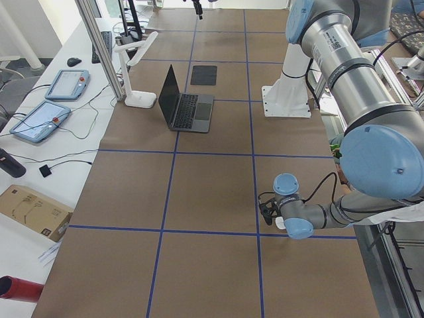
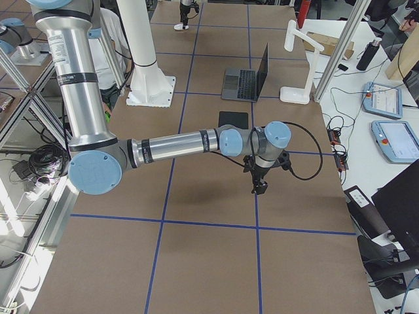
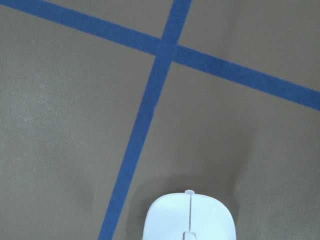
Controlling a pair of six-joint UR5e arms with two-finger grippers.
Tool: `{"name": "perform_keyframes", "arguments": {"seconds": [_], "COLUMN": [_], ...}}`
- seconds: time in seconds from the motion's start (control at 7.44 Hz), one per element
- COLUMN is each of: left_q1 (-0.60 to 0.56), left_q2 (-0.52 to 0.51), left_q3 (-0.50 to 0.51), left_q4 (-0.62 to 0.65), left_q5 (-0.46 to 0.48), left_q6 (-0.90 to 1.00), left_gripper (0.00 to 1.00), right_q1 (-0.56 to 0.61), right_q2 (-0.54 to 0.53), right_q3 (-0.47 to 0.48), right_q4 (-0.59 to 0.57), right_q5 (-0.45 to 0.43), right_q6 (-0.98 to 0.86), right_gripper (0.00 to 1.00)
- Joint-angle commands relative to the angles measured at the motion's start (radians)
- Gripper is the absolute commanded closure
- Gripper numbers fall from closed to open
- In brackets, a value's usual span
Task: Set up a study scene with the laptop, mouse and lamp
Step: 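Carry the white mouse in the left gripper toward the table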
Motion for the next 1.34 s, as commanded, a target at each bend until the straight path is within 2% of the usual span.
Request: {"name": "perform_keyframes", "arguments": {"seconds": [0.0,0.13,0.4,0.54,0.67,0.94,1.08,1.21], "left_q1": [0.025,0.03,0.041,0.041,0.041,0.042,0.042,0.039], "left_q2": [0.0,-0.001,-0.006,-0.006,-0.006,-0.006,-0.004,-0.001], "left_q3": [0.004,0.009,0.009,0.01,0.01,0.01,0.009,0.006], "left_q4": [-0.002,-0.004,-0.004,-0.004,-0.019,-0.034,-0.062,-0.091], "left_q5": [0.0,0.0,0.002,0.0,0.0,0.0,-0.002,-0.002], "left_q6": [-0.003,-0.009,-0.019,-0.019,-0.028,-0.046,-0.048,-0.046], "left_gripper": [0.07,0.13,0.15,0.2,0.32,0.72,0.77,0.77], "right_q1": [-0.006,-0.006,-0.007,-0.008,-0.009,-0.009,-0.009,-0.009], "right_q2": [0.003,0.003,0.003,0.003,0.003,0.003,0.003,0.003], "right_q3": [-0.002,-0.002,-0.002,-0.002,-0.002,0.0,0.001,0.001], "right_q4": [0.0,0.002,0.0,0.0,0.0,0.0,0.0,0.002], "right_q5": [-0.001,-0.001,-0.001,-0.001,-0.001,0.001,0.001,0.001], "right_q6": [0.005,0.007,0.007,0.005,0.007,0.008,0.01,0.013], "right_gripper": [0.01,0.01,0.01,0.01,0.01,0.01,0.01,0.01]}}
